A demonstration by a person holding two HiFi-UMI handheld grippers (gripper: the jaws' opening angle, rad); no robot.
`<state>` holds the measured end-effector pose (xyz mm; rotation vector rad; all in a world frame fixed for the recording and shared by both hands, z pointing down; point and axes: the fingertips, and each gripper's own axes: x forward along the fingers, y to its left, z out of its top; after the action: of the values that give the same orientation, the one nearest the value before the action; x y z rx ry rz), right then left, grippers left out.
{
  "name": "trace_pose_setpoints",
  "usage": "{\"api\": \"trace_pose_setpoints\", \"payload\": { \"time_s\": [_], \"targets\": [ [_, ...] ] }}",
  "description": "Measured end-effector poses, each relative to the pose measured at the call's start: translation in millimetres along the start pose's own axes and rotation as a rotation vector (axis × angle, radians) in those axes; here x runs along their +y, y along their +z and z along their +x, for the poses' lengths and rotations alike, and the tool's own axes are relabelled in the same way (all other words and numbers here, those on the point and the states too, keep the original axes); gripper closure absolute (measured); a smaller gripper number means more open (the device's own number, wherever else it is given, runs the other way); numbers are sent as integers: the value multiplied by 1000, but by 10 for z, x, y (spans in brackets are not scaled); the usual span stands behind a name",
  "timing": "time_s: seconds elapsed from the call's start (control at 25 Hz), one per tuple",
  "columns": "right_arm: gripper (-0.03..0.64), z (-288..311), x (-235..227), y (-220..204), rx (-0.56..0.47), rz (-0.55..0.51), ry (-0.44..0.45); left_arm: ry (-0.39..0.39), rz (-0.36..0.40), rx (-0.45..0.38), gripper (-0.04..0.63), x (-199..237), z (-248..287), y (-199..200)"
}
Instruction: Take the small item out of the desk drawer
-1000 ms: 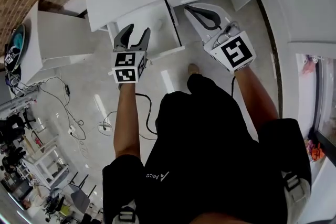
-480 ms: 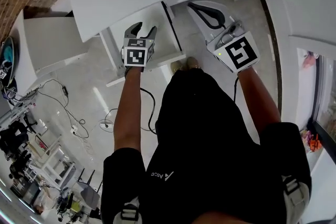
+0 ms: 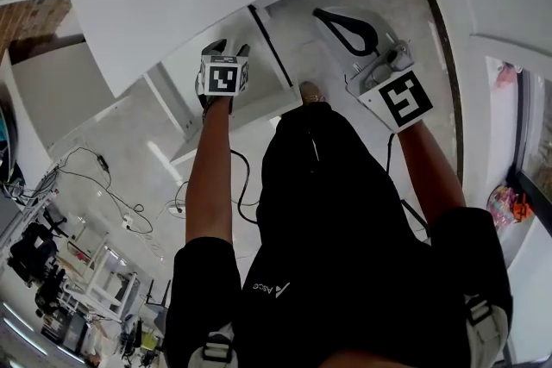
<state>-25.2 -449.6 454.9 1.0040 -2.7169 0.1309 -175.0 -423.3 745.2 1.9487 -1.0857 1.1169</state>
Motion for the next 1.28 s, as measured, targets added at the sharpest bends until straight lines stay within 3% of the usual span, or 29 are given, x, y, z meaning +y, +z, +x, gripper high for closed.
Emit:
{"api": "trace_pose_setpoints", "payload": {
  "time_s": [0.36,0.84,1.0,1.28],
  "targets": [
    [617,181,-195,-357,50,36,-17,-4,-15,122,379,152,478,-266],
    [615,104,-295,-436,62,59,-33,8,-20,132,417,36,476,-247],
    [615,88,-230,-355,43,56,-25,16,-29,38,416,-27,192,-18],
    [615,-38,8,50,-28,26,11,5,-35,-276,417,-407,-824,607]
  ]
}}
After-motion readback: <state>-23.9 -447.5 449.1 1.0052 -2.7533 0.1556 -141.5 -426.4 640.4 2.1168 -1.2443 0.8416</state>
